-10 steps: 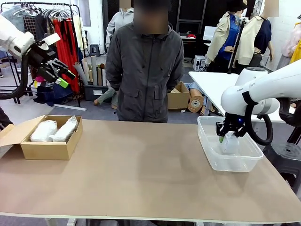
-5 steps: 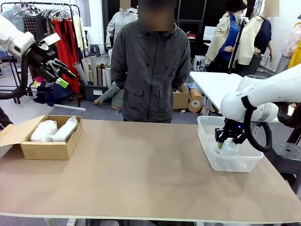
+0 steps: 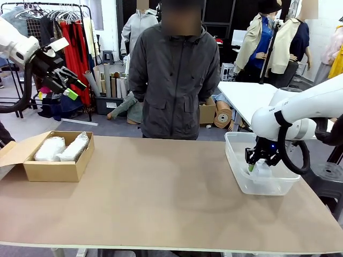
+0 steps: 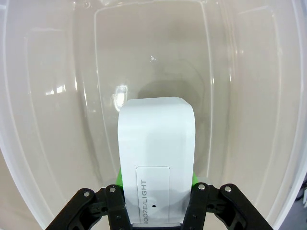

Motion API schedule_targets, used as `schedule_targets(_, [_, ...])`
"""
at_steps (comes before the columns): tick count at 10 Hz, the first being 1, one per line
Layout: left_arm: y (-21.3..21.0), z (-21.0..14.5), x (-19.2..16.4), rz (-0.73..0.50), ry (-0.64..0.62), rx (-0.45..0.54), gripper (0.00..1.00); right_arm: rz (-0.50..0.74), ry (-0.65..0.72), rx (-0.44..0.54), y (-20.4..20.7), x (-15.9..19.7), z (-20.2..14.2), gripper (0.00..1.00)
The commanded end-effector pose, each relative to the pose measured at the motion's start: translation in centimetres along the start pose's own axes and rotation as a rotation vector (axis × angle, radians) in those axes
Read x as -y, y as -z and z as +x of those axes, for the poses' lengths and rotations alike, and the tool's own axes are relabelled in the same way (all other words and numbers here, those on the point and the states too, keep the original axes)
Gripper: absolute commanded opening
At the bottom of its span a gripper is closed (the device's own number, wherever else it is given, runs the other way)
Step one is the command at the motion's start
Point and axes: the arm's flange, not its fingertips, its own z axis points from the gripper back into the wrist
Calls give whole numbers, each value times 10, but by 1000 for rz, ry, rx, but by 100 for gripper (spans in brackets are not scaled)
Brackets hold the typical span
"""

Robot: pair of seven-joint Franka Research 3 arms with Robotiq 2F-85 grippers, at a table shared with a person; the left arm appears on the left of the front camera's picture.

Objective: Separate and place wrapped and unwrapped clocks.
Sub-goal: If the picked Digital clock is wrapped, place it in the Package Box ; if not, place it in the Organizing box.

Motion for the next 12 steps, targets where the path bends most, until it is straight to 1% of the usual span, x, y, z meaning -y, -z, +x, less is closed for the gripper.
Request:
schedule_targets(1, [-1, -1, 2, -4, 4, -5, 100, 6, -15, 14, 1, 6, -4, 0])
schedule_targets(4, [-1, -1, 2, -4, 4, -5, 100, -8, -12, 5, 4, 7, -5, 0])
schedule_targets(6, [-1, -1, 2, -4, 4, -5, 100, -11, -10, 0, 5, 8, -5, 5])
schedule_targets(8, [-1, -1, 2, -4, 4, -5, 100, -13, -8, 1, 6, 8, -6, 15])
schedule_targets(12, [-1, -1, 2, -4, 4, -5, 100, -16, -5, -1, 7, 10, -5, 41])
